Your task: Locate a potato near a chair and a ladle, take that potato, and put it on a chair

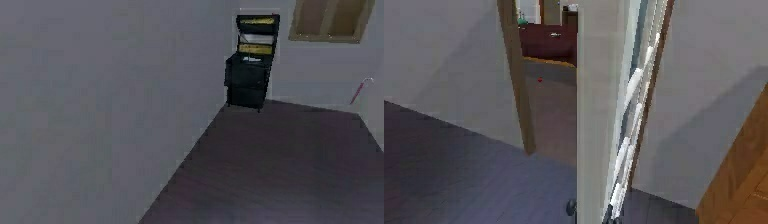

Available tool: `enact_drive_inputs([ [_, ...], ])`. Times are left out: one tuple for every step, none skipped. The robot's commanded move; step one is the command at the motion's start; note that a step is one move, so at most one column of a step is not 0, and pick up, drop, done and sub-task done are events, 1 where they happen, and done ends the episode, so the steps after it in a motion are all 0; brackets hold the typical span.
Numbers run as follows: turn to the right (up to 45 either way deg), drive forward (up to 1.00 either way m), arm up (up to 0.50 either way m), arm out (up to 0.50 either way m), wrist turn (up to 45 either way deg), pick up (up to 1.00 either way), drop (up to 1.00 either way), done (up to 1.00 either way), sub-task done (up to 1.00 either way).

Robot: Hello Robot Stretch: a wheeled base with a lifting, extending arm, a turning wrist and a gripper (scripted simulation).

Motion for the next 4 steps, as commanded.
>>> enact_drive_inputs([
  [36.0,0.0,0.0,0.0,0.0,0.0,0.0,0.0,0.0],
  [0.0,0.4,0.0,0.0,0.0,0.0,0.0,0.0,0.0],
  [45.0,0.0,0.0,0.0,0.0,0.0,0.0,0.0,0.0],
  [27.0,0.0,0.0,0.0,0.0,0.0,0.0,0.0,0.0],
])
